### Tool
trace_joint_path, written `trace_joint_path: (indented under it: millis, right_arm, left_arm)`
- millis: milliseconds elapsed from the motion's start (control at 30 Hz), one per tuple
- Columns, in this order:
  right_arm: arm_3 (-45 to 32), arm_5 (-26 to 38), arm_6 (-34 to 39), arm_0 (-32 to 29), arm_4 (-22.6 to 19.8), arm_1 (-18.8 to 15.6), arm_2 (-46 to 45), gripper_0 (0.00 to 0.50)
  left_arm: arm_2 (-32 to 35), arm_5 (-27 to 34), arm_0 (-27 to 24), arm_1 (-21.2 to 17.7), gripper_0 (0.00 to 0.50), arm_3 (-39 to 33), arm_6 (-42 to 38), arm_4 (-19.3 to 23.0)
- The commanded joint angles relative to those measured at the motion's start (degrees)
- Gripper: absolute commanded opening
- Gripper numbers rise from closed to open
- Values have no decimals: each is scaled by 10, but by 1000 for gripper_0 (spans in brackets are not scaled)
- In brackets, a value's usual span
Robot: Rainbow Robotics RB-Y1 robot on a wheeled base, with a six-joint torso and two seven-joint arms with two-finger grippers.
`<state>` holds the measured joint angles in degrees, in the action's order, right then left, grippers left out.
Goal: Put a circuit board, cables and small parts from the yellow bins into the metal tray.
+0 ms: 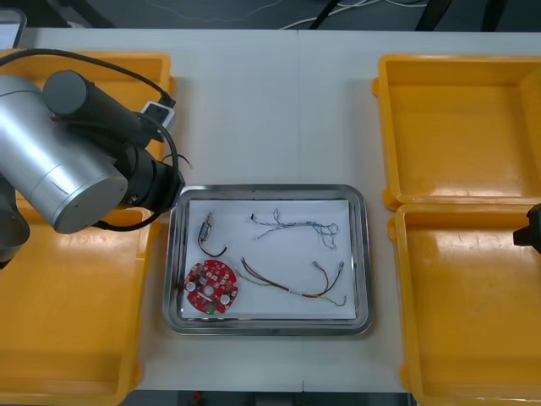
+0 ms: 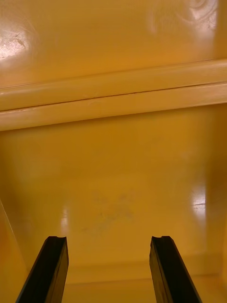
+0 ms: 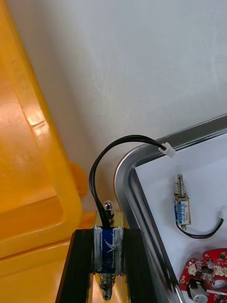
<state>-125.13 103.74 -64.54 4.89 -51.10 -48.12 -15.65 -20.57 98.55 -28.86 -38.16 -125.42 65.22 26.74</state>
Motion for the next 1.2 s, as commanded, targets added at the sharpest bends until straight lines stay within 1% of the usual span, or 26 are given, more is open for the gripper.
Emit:
trace_joint_path:
  millis: [33, 167, 367, 500, 633, 767, 1033, 1200]
  right_arm:
    - [-6, -4, -7, -3, 4, -2, 4, 500]
    - [-6, -4, -7, -3, 4, -2, 4, 500]
    - [-6, -4, -7, -3, 4, -2, 4, 500]
    - [-6, -4, -7, -3, 4, -2, 4, 500]
    - [-6, -4, -7, -3, 4, -2, 4, 500]
    - [-6, -4, -7, -3, 4, -2, 4, 500]
    - [-6, -4, -7, -3, 4, -2, 4, 500]
    - [-6, -4, -7, -3, 4, -2, 4, 500]
  left_arm:
    - [-23, -14, 7, 19, 0, -11, -59, -17]
    - [-42, -33, 2, 28, 0, 6, -73, -23]
    - [-79, -53, -18, 47, 0, 40, -119, -40]
    - [-90, -62, -22, 57, 0, 54, -129, -42]
    - [-100, -65, -23, 57, 0, 55, -142, -41]
    - [-118, -74, -26, 57, 0, 55, -174, -36]
    - [-133, -78, -29, 57, 0, 55, -182, -30]
    - [-151, -84, -34, 57, 0, 58, -196, -36]
